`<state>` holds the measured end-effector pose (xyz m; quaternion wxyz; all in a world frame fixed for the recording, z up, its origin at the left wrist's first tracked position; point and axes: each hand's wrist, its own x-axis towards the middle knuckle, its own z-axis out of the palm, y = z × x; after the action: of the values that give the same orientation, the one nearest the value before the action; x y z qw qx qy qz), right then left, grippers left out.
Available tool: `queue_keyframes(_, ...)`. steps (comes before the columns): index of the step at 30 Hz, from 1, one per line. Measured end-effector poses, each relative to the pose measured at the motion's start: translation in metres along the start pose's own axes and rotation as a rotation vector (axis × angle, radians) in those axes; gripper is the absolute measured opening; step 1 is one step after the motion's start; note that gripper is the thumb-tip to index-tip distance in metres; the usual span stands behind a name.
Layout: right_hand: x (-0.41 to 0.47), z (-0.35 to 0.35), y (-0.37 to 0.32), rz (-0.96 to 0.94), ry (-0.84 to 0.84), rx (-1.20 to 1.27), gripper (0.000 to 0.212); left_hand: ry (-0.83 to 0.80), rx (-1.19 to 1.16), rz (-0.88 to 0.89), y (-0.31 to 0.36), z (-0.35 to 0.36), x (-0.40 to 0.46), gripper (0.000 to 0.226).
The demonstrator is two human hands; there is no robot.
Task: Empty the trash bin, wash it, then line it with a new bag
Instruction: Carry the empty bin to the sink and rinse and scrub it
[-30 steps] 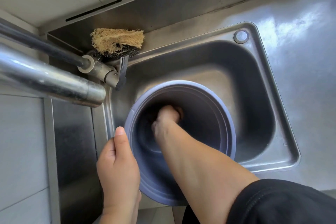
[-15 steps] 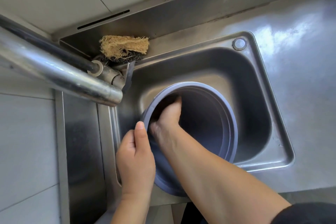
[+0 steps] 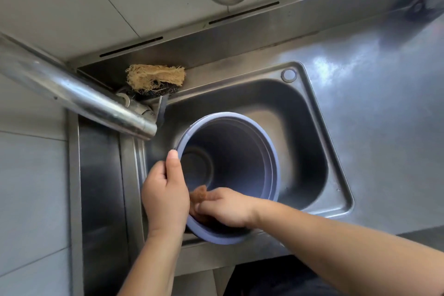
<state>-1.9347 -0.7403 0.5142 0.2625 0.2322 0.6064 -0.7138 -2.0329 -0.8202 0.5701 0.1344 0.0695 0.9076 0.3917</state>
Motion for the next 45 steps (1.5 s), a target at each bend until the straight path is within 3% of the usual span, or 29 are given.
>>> queue_keyframes(3, -0.007, -0.02, 0.011, 0.014, -0.121, -0.513, 0.022, -0.01, 0.053, 0.041, 0.001, -0.003, -0.002, 0.044)
queue_keyframes(10, 0.039, -0.051, 0.029, 0.061, -0.167, -1.526, 0.054, -0.05, 0.075, 0.032, 0.005, -0.003, -0.008, 0.053)
queue_keyframes(14, 0.089, -0.062, 0.031, 0.05, -0.047, -1.845, 0.058, -0.071, 0.054, 0.011, 0.007, -0.002, -0.008, 0.053)
queue_keyframes(17, 0.122, -0.061, 0.038, -0.008, 0.05, -1.802, 0.06, -0.09, 0.077, 0.041, 0.008, -0.004, -0.011, 0.055)
queue_keyframes(22, 0.146, -0.046, 0.062, 0.061, 0.14, -1.48, 0.068, -0.073, 0.075, 0.106, 0.002, -0.004, -0.014, 0.057)
queue_keyframes(28, 0.105, 0.004, 0.058, 0.186, -0.147, -1.102, 0.047, -0.002, 0.083, 0.016, -0.017, -0.01, -0.01, 0.053)
queue_keyframes(34, 0.044, 0.005, 0.026, 0.079, -0.206, -0.789, 0.022, 0.011, 0.084, -0.01, -0.012, -0.009, -0.003, 0.044)
queue_keyframes(41, -0.058, -0.021, -0.004, -0.012, -0.091, -0.705, 0.01, -0.037, 0.097, 0.018, 0.005, 0.001, -0.009, 0.056)
queue_keyframes(45, -0.106, -0.055, -0.023, 0.079, -0.049, -0.728, 0.02, -0.065, 0.112, -0.001, 0.012, 0.0, -0.011, 0.056)
